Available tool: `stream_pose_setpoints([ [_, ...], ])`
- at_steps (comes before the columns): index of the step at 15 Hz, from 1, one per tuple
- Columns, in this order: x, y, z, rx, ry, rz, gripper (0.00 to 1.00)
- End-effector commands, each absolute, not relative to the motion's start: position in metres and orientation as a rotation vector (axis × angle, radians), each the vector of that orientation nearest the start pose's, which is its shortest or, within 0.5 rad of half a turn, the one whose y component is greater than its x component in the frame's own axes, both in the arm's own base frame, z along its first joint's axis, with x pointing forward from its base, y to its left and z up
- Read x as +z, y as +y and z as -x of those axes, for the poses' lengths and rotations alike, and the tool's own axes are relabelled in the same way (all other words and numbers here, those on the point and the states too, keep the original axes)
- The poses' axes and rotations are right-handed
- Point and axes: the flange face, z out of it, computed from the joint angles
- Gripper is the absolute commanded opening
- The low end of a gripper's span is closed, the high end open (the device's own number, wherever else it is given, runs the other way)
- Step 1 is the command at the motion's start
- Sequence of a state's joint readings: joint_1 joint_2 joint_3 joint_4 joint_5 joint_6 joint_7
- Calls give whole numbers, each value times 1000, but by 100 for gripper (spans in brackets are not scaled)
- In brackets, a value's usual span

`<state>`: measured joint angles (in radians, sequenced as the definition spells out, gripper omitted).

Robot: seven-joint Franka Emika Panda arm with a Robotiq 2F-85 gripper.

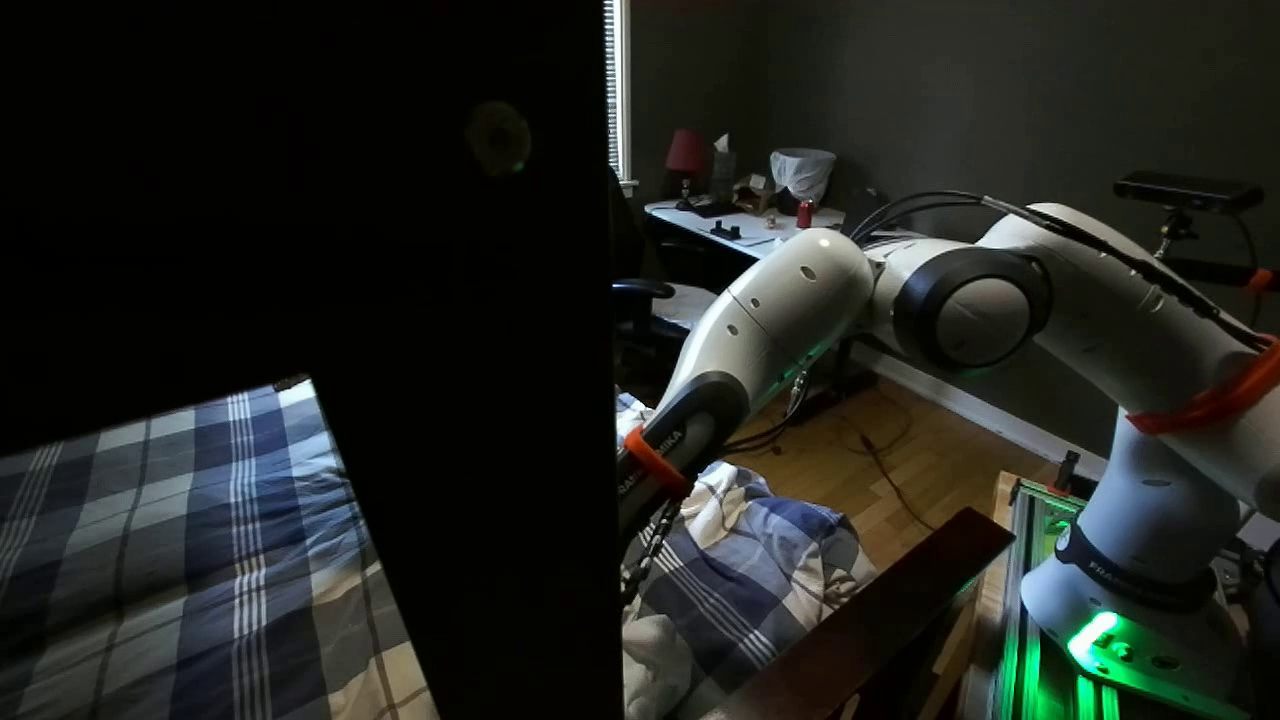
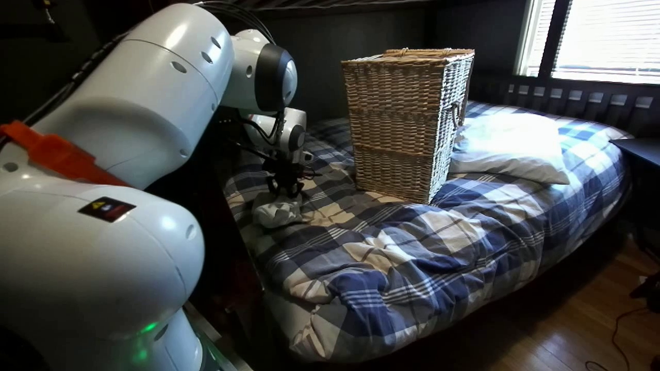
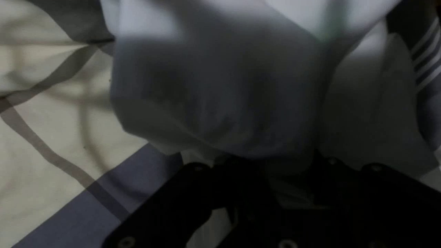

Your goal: Put the white cloth in the laundry basket

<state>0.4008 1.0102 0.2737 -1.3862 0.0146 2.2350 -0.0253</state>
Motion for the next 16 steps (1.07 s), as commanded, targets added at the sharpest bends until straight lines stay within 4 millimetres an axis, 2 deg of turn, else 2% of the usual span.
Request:
stream_pose_setpoints([
  [1,119,428,-579,274,-866,2832,7],
  [2,124,430,-580,261,-867,2825,1],
  [3,129,432,-580,267,-858,2792,0],
  [7,169,422,-579,203,-798,2852,2],
  [9,196,418,-576,168,-732,2883,2],
  [13,268,403,-567,61,-684,2912,2],
  [16,320,380,-562,-51,-642,2951,2],
])
